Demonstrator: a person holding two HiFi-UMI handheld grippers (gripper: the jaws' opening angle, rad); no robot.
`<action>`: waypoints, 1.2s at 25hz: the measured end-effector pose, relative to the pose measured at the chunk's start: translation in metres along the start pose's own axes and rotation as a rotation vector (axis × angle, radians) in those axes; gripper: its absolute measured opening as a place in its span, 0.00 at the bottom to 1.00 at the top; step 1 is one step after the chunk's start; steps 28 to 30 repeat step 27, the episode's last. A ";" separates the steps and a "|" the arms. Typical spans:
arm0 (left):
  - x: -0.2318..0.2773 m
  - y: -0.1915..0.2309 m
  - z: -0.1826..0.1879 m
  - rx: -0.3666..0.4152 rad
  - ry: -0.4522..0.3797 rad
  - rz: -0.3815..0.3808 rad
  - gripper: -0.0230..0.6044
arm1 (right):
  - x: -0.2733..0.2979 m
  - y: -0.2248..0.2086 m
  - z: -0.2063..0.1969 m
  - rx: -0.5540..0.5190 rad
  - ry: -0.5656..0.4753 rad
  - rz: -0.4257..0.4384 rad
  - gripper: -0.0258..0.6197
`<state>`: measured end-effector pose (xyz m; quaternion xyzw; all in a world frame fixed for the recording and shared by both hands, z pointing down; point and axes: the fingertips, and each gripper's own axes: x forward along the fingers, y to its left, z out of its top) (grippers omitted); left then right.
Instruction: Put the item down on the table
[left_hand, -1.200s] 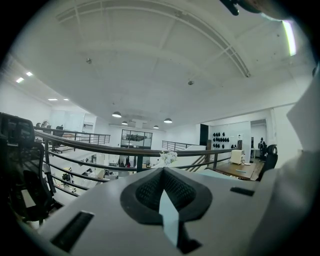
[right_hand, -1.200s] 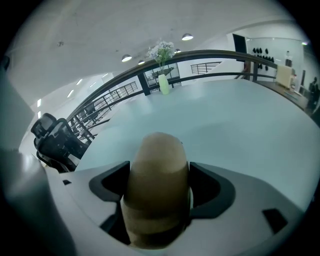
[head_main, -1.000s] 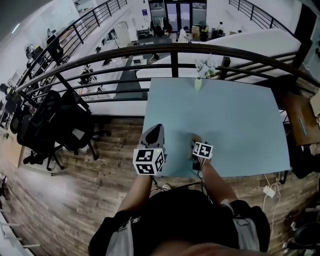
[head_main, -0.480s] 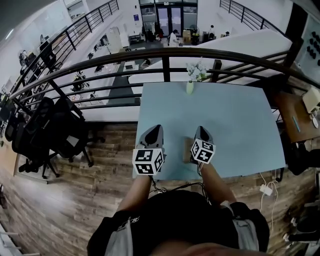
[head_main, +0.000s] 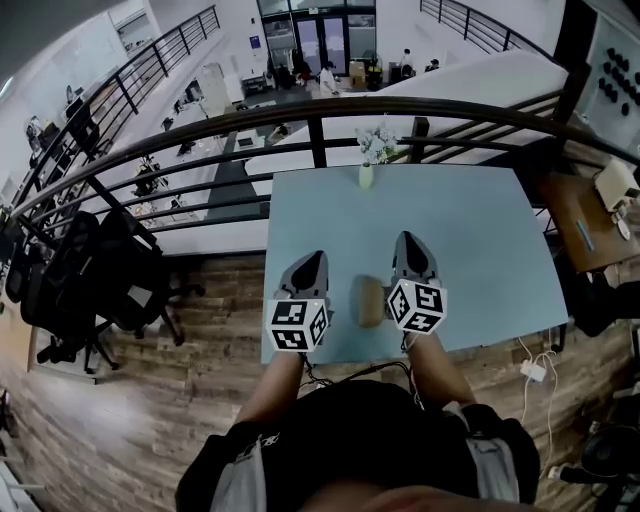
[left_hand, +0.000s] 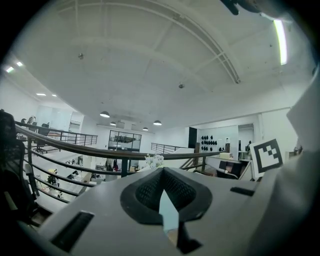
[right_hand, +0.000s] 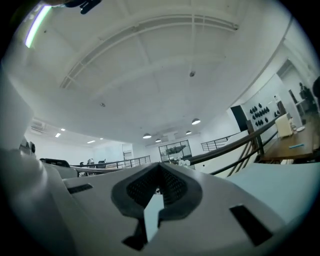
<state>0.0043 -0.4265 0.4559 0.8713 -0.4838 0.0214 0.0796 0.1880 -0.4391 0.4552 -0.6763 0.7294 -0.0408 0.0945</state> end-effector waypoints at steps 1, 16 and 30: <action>0.001 -0.001 0.001 0.001 -0.001 -0.003 0.05 | -0.004 0.001 0.007 -0.013 -0.023 0.004 0.04; 0.000 0.000 0.001 0.002 -0.015 -0.007 0.05 | -0.016 0.017 0.015 -0.064 -0.020 0.033 0.04; -0.001 0.003 0.002 0.000 -0.013 -0.008 0.05 | -0.015 0.024 0.016 -0.062 -0.019 0.048 0.04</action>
